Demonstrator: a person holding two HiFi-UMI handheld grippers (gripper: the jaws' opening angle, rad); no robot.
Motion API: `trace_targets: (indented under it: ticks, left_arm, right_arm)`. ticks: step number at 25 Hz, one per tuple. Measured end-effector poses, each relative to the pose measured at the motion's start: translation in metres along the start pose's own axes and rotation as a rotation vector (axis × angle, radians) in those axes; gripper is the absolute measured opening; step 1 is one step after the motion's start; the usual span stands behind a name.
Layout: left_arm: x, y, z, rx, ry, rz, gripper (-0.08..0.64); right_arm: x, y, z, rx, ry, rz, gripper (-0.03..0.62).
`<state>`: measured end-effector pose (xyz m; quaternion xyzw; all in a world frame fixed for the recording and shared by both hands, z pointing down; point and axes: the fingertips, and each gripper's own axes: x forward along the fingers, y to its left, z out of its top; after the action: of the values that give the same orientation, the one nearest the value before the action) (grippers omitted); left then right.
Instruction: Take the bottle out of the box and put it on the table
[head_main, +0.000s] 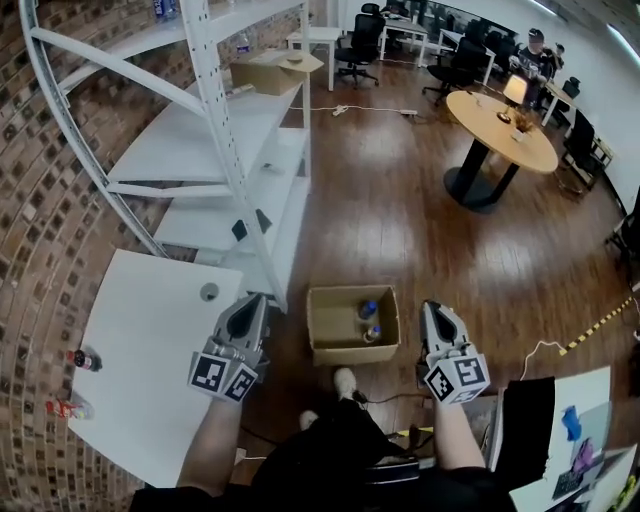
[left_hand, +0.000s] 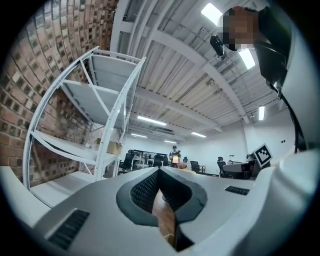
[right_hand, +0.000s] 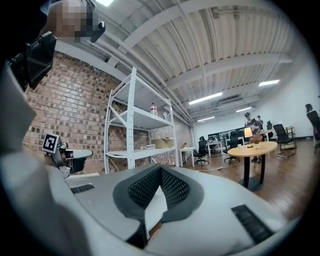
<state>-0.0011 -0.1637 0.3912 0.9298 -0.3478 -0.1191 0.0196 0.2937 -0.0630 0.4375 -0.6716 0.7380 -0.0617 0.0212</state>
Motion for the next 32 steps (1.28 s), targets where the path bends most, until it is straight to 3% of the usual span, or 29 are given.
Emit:
trace_targets:
  ticks: [10,19,22,25,32]
  left_arm:
    - [0.050,-0.020,-0.014,-0.008,0.014,-0.044,0.000]
    - [0.104,-0.011,-0.037,-0.012,0.071,-0.021,0.001]
    - [0.121,-0.010,-0.060,-0.041,0.106,-0.021,0.001]
    - [0.133,-0.008,-0.102,-0.083,0.180,-0.017,0.002]
    - [0.177,-0.031,-0.192,-0.143,0.360,-0.095,0.002]
  right_arm:
    - [-0.013,-0.059,0.002,-0.014,0.006,-0.067,0.005]
    - [0.047,-0.101,0.007,-0.029,0.029,-0.023,0.005]
    - [0.059,-0.114,-0.001,-0.024,0.058,-0.017,0.005]
    - [0.067,-0.126,-0.034,-0.005,0.131,-0.032,0.003]
    - [0.092,-0.142,-0.102,0.046,0.266,-0.013,0.005]
